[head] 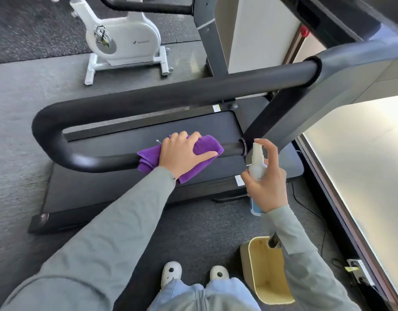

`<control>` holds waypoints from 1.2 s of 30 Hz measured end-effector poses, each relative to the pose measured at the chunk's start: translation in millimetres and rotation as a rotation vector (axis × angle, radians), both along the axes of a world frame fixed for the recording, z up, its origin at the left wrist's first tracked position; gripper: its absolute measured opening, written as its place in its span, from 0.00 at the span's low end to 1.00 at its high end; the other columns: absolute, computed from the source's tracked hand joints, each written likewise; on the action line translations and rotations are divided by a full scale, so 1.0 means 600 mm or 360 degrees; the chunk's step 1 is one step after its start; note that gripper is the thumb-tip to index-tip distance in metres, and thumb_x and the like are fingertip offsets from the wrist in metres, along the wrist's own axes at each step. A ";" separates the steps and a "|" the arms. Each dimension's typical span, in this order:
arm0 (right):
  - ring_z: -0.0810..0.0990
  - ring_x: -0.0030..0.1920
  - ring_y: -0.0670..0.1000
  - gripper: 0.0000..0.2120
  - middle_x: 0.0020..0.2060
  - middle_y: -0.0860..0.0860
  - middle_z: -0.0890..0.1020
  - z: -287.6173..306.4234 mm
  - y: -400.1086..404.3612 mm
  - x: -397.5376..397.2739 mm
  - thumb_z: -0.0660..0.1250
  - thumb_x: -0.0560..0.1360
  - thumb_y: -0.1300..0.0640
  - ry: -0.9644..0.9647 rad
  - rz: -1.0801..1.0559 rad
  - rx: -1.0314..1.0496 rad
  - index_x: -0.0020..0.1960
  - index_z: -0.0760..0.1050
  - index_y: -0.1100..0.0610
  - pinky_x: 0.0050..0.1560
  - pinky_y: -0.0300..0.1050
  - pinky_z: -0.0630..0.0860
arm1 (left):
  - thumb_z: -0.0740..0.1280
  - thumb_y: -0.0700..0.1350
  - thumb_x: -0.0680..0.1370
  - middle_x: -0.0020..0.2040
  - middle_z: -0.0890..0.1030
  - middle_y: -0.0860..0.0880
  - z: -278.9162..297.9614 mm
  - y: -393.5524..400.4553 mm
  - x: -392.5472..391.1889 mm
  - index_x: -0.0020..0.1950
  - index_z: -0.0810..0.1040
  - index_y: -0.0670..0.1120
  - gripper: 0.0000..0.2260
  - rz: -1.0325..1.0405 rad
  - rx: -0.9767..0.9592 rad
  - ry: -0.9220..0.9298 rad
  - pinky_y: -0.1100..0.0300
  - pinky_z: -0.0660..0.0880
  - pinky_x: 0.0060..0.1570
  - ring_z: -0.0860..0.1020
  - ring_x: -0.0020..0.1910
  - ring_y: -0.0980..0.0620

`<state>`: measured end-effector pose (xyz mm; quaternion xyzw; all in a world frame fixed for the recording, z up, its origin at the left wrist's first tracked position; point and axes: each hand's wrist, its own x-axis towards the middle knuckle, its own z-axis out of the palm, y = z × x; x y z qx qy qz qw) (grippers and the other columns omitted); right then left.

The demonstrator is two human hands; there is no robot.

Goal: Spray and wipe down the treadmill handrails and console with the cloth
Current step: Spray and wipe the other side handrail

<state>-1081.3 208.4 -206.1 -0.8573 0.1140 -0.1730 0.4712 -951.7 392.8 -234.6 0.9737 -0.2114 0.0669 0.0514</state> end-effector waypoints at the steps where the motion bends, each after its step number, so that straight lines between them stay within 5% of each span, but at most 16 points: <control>1: 0.74 0.31 0.55 0.32 0.30 0.55 0.74 -0.001 0.009 0.005 0.66 0.69 0.68 -0.0007 0.0014 -0.0005 0.65 0.64 0.42 0.35 0.51 0.78 | 0.49 0.78 0.68 0.48 0.81 0.49 0.002 0.043 -0.004 0.59 0.77 0.54 0.36 0.0052 -0.0001 -0.0050 0.54 0.71 0.44 0.79 0.48 0.45; 8: 0.74 0.30 0.51 0.32 0.29 0.47 0.73 -0.009 0.089 0.046 0.67 0.68 0.68 -0.0046 0.0222 -0.0031 0.65 0.64 0.43 0.33 0.45 0.74 | 0.48 0.77 0.71 0.47 0.81 0.47 0.009 0.258 -0.029 0.58 0.80 0.51 0.37 0.0296 0.0056 -0.0312 0.48 0.72 0.47 0.77 0.47 0.41; 11: 0.72 0.29 0.49 0.32 0.28 0.46 0.71 -0.010 0.101 0.048 0.67 0.68 0.68 -0.0052 0.0234 -0.0035 0.65 0.65 0.44 0.32 0.39 0.69 | 0.50 0.75 0.71 0.48 0.80 0.48 0.008 0.210 -0.028 0.54 0.80 0.52 0.33 0.0408 0.0040 -0.0273 0.48 0.70 0.48 0.77 0.47 0.42; 20: 0.74 0.28 0.57 0.32 0.31 0.50 0.73 0.004 0.045 0.012 0.67 0.68 0.70 -0.0090 0.0042 -0.0095 0.64 0.64 0.44 0.32 0.49 0.75 | 0.52 0.76 0.72 0.57 0.78 0.50 -0.015 -0.060 -0.017 0.63 0.73 0.50 0.35 0.0099 0.0014 -0.0066 0.51 0.69 0.54 0.75 0.54 0.46; 26: 0.73 0.28 0.55 0.32 0.29 0.53 0.73 0.011 0.035 0.001 0.68 0.68 0.69 -0.0036 0.0066 -0.0162 0.64 0.65 0.44 0.31 0.48 0.74 | 0.55 0.76 0.70 0.57 0.78 0.48 -0.022 -0.005 -0.010 0.67 0.73 0.52 0.36 -0.0138 0.0019 -0.0150 0.52 0.70 0.51 0.75 0.53 0.46; 32: 0.74 0.30 0.57 0.32 0.32 0.53 0.73 0.011 0.077 0.009 0.67 0.68 0.69 -0.0036 0.0167 -0.0126 0.65 0.65 0.44 0.33 0.47 0.75 | 0.57 0.76 0.69 0.47 0.79 0.48 -0.011 0.156 -0.031 0.55 0.80 0.49 0.35 0.0105 -0.0114 -0.0380 0.50 0.70 0.46 0.75 0.46 0.44; 36: 0.76 0.32 0.56 0.32 0.33 0.52 0.76 0.008 0.111 0.015 0.68 0.68 0.70 -0.0033 0.0235 -0.0088 0.65 0.65 0.44 0.36 0.52 0.77 | 0.62 0.72 0.70 0.46 0.78 0.46 -0.010 0.194 -0.055 0.46 0.78 0.45 0.29 0.0609 -0.0418 -0.0514 0.47 0.69 0.48 0.75 0.48 0.41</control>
